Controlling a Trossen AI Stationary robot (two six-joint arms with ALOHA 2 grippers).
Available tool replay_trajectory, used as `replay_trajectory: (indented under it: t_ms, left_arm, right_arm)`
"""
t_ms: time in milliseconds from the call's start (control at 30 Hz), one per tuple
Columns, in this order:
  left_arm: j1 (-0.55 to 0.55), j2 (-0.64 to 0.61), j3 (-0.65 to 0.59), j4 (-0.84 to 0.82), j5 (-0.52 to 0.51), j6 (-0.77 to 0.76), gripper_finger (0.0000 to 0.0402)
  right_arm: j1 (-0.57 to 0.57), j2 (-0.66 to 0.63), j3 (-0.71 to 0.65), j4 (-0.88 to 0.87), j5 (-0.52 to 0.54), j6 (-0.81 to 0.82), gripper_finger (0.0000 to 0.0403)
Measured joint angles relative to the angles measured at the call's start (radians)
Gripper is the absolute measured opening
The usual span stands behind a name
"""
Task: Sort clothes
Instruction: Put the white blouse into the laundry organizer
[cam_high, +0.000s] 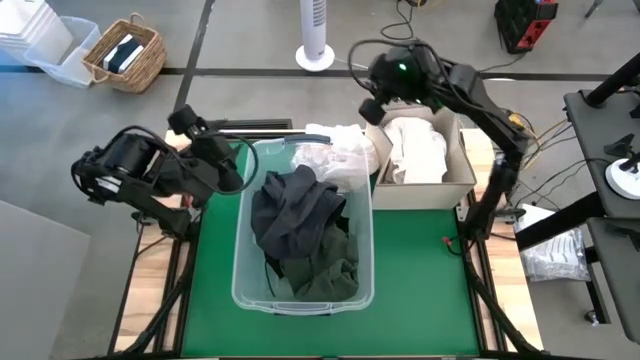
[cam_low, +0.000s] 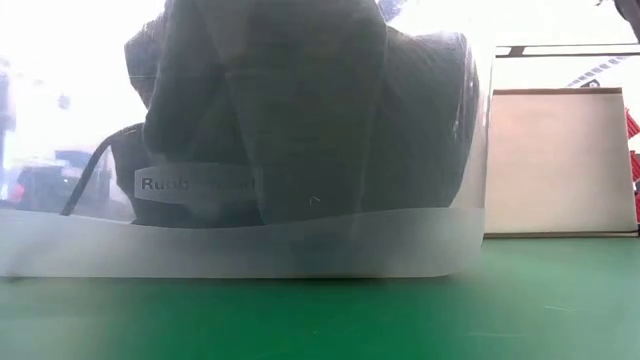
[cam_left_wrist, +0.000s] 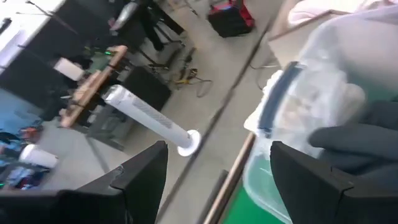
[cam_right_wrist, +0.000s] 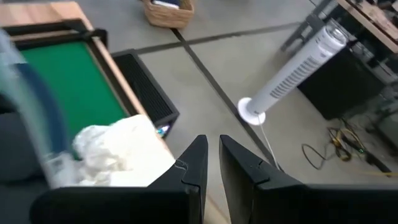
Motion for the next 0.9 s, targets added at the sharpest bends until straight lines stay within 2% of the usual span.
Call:
replay_trajectory:
  t_ms: [67, 133, 367, 500, 667, 733, 833, 900]
  left_arm:
    - [0.002, -0.006, 0.0, -0.01, -0.048, 0.001, 0.0259]
    - [0.005, -0.012, 0.0, -0.011, -0.088, 0.002, 0.0259]
    - [0.021, -0.044, 0.0, -0.012, -0.089, 0.015, 0.0259]
    - [0.025, -0.063, -0.003, -0.011, -0.089, 0.015, 0.0259]
    - [0.024, -0.103, -0.058, -0.011, -0.089, 0.012, 0.0258]
    - [0.024, -0.128, -0.099, -0.012, -0.089, 0.002, 0.0258]
    - [0.024, -0.172, -0.164, -0.012, -0.089, -0.022, 0.0258]
    - [0.024, -0.201, -0.206, -0.011, -0.088, -0.046, 0.0258]
  right_arm:
    - [-0.022, 0.055, 0.058, -0.014, 0.0, -0.015, 0.0034]
    - [-0.036, 0.08, 0.055, 0.02, -0.001, -0.04, 0.0034]
    - [-0.093, 0.176, 0.058, 0.047, -0.149, -0.106, 0.0034]
    - [-0.111, 0.222, 0.058, 0.045, -0.256, -0.27, 0.0034]
    - [-0.128, 0.266, 0.058, 0.027, -0.28, -0.439, 0.0034]
    - [-0.145, 0.272, 0.058, 0.001, -0.351, -0.512, 0.0034]
    - [-0.175, 0.273, 0.058, -0.053, -0.512, -0.633, 0.0034]
    - [-0.195, 0.271, 0.058, -0.098, -0.568, -0.706, 0.0034]
